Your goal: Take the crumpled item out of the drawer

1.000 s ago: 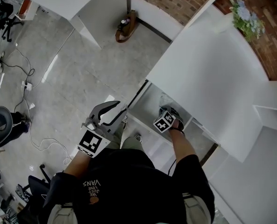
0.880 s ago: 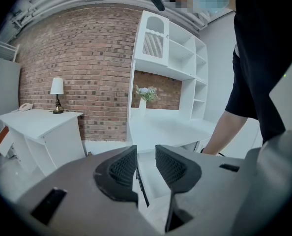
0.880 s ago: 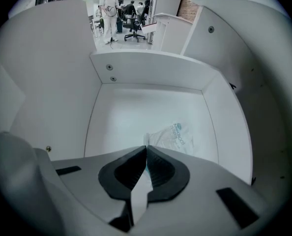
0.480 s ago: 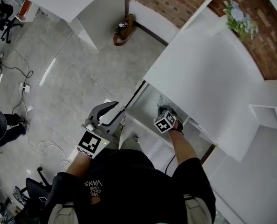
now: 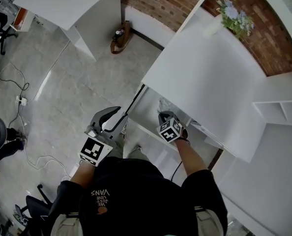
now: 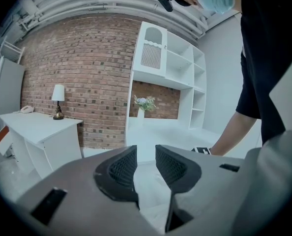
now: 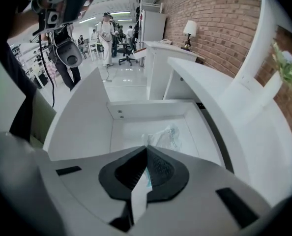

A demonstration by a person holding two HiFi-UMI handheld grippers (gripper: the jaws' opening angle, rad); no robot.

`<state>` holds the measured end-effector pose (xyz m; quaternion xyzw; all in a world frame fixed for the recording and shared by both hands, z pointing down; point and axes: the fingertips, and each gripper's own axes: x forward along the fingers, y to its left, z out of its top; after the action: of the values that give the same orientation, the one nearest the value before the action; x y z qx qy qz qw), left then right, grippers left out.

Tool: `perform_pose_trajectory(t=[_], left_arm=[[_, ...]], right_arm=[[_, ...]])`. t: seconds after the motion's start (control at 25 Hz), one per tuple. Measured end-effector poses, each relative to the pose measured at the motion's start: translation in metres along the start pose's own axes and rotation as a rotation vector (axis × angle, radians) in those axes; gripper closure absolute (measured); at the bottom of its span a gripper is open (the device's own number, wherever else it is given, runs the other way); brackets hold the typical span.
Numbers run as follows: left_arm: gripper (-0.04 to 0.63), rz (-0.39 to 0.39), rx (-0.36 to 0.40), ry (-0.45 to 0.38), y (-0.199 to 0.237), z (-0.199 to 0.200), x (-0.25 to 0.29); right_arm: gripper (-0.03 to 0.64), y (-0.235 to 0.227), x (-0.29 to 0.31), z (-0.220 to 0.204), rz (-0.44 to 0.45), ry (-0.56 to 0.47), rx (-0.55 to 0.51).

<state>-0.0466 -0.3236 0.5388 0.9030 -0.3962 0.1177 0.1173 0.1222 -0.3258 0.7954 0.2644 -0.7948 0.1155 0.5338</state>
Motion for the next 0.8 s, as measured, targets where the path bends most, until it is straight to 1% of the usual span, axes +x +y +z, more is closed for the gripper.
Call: perform_pose_trajectory(t=[0.24,0.52,0.8], left_arm=[[0.497,0.018,0.005,-0.015,-0.009,0.011,-0.02],[0.497,0.053,0.018,-0.042,-0.019,0.021,-0.042],[0.506,0.055,0.031,-0.055,-0.04,0.027,-0.057]], right_arm=[[0.615,0.017,-0.04,0.017,0.007,-0.069,0.004],[0.615,0.029,-0.102,0.055,-0.046,-0.248,0.033],[0.615,0.039,-0.173,0.077,-0.11,-0.413,0.139]])
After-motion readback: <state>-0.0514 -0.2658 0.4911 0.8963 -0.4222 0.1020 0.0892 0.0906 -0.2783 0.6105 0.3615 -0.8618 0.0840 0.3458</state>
